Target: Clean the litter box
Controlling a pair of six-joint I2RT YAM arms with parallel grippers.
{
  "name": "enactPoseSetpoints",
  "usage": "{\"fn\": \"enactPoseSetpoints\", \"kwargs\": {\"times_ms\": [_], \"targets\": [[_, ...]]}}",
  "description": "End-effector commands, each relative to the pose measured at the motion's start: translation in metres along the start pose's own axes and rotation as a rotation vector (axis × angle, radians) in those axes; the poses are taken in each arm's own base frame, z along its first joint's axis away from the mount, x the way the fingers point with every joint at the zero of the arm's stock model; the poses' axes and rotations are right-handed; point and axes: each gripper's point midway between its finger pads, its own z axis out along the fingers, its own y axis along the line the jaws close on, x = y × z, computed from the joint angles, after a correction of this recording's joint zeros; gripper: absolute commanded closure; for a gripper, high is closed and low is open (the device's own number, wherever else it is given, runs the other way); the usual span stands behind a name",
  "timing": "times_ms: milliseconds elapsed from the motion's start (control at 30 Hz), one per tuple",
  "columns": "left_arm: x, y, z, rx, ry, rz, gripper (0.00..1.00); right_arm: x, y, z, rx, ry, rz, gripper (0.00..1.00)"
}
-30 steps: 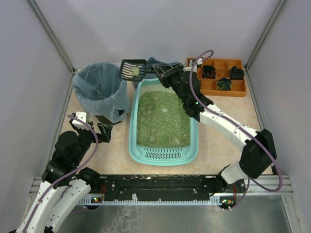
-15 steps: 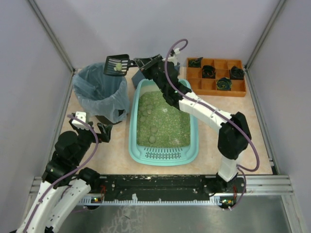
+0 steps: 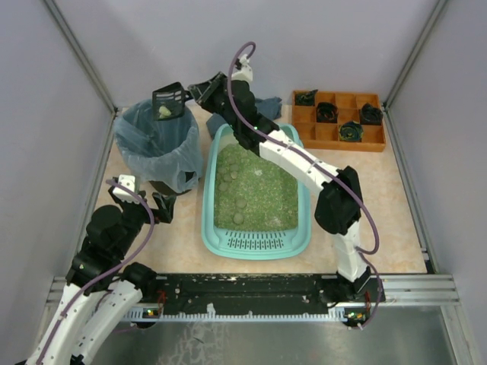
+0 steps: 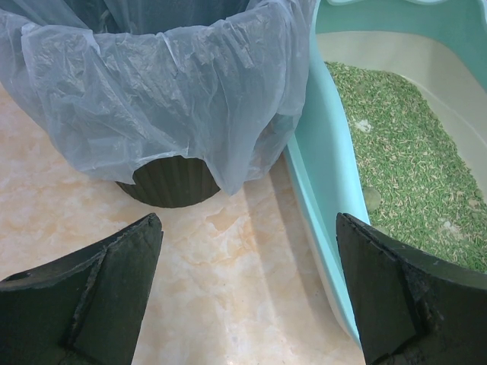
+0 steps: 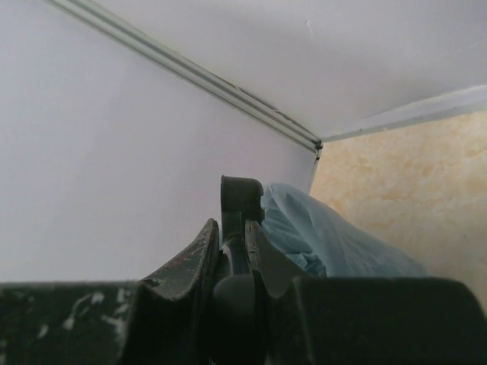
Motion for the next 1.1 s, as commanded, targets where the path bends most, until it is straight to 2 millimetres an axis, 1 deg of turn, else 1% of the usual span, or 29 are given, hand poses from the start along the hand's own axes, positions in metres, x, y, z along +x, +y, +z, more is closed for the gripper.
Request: {"fn": "enactPoseSetpoints", "kwargs": {"times_ms": [0, 100, 133, 233, 400, 500, 633, 800, 1067], "targets": [[-0.004, 0.0, 0.001, 0.0, -0.019, -0.005, 0.0, -0.003, 0.048, 0.0, -0.105, -0.006, -0.187, 1.0], [-0.004, 0.0, 0.001, 0.002, -0.018, -0.005, 0.0, 0.003, 0.056, 0.005, -0.113, 0.004, -0.294, 1.0], [-0.004, 0.0, 0.001, 0.003, -0.017, -0.004, 0.0, 0.001, 0.062, 0.006, -0.122, 0.001, -0.331, 1.0], [-0.004, 0.0, 0.001, 0.001, -0.018, -0.004, 0.0, 0.008, 0.07, 0.007, -0.158, 0.006, -0.447, 1.0], [-0.004, 0.0, 0.001, 0.003, -0.016, -0.004, 0.0, 0.015, 0.085, 0.002, -0.228, 0.0, -0.654, 1.0], [-0.004, 0.0, 0.001, 0.001, -0.015, -0.003, 0.0, 0.019, 0.092, -0.002, -0.265, 0.013, -0.736, 1.0], [-0.004, 0.0, 0.001, 0.0, -0.016, -0.004, 0.0, 0.022, 0.098, -0.007, -0.299, 0.034, -0.809, 1.0], [-0.004, 0.0, 0.002, -0.001, -0.012, -0.004, 0.0, 0.021, 0.099, -0.012, -0.308, 0.043, -0.862, 1.0], [-0.003, 0.001, 0.002, -0.007, -0.012, -0.006, 0.0, 0.017, 0.103, -0.016, -0.307, 0.04, -0.848, 1.0]]}}
